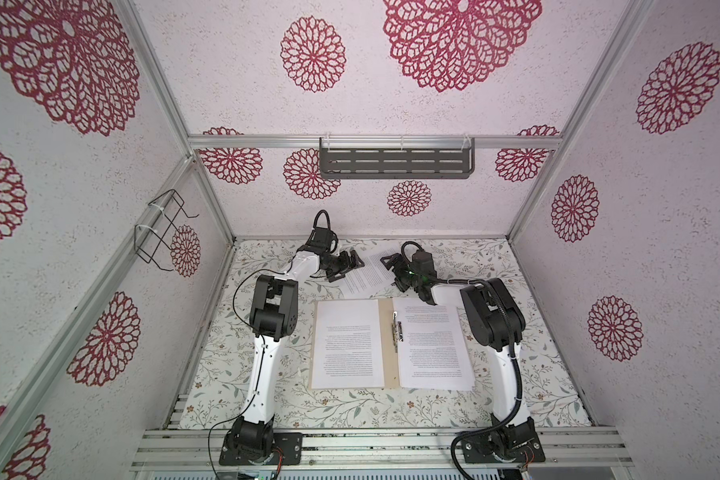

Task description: Put the files into the folder

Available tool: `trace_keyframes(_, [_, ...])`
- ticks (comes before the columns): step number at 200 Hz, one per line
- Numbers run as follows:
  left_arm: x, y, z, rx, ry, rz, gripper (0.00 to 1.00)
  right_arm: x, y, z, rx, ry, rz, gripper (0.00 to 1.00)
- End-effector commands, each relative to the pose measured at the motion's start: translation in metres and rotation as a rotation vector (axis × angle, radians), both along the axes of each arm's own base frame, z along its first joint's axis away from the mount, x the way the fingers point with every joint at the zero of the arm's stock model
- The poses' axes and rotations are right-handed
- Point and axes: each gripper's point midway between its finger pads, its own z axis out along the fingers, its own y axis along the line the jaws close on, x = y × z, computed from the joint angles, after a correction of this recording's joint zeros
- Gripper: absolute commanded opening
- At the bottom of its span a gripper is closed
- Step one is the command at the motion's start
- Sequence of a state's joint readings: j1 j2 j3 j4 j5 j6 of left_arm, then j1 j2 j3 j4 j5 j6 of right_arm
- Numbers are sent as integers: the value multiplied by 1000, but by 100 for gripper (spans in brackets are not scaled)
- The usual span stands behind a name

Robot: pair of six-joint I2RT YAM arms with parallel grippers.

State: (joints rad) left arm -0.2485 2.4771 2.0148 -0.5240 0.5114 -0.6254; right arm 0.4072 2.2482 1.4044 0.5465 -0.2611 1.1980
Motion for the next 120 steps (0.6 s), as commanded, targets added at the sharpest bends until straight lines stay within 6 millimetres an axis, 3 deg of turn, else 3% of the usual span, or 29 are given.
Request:
trace_keyframes(1, [-48, 12, -75, 87, 248, 37, 98, 9, 2, 31, 85, -69, -69, 80])
trace_keyframes(20, [-49, 13, -76, 84, 251, 45, 98, 7, 6, 27, 102, -65, -99, 67])
trace_keyframes(68, [-47, 10, -76, 61, 254, 61, 98, -3, 12, 18, 89, -16, -157, 63])
trace_keyframes(88, [-46, 10, -74, 55, 252, 61, 97, -8, 11, 11, 79, 13, -176, 57])
trace_keyframes(120, [-42, 11, -66, 24, 246, 69, 98, -13, 8, 6, 78, 23, -203, 35])
